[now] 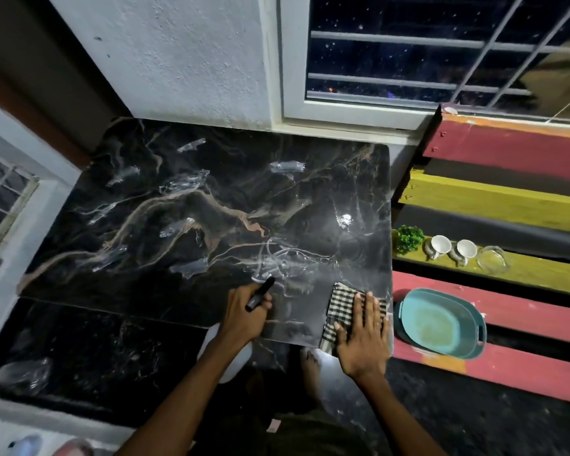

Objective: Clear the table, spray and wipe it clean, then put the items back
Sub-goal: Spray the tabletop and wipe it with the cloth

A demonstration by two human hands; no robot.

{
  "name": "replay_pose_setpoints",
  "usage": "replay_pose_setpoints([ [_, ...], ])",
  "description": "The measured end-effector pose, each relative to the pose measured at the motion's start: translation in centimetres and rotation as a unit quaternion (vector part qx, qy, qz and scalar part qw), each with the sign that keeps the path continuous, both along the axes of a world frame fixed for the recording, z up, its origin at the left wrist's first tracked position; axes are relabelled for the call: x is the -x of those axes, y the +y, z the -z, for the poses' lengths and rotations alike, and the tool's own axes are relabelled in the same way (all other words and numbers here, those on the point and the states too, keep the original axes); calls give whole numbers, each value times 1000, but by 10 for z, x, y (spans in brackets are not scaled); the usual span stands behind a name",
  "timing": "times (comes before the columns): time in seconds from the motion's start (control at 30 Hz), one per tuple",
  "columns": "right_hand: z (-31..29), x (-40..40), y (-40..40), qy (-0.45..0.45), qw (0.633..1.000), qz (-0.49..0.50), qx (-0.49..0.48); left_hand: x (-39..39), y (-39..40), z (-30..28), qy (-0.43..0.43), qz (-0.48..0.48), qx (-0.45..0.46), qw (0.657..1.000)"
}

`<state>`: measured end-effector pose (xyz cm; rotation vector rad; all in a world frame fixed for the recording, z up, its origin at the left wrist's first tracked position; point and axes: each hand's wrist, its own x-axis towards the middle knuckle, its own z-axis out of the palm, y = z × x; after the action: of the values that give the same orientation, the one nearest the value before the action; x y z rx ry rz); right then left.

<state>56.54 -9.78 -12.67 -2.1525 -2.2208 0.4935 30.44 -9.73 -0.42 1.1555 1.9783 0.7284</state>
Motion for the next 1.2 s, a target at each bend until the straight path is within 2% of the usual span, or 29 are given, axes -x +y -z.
replay_pose_setpoints([
  [0.2,2,11,3,-18,999,27,3,38,-3,2,38,5,22,999],
  [0.47,7,15,6,-28,998,47,16,47,-5,17,13,66,73,995],
  [0.67,-7,34,30,-18,995,84,40,57,-8,23,1,41,47,998],
  [0.83,-16,104,112,-9,991,134,17,74,-16,23,-15,-1,-8,1000],
  [0.9,-14,155,135,-10,995,98,17,84,-18,24,-10,-21,-26,999],
  [1.03,-11,239,110,13,995,-96,-1,98,-21,27,-18,-34,-24,999],
  [1.1,-10,240,75,35,985,-168,-2,101,-23,28,-4,-27,-6,1000],
  [1.2,-13,192,29,40,969,-243,7,106,-23,32,0,-24,11,1000],
])
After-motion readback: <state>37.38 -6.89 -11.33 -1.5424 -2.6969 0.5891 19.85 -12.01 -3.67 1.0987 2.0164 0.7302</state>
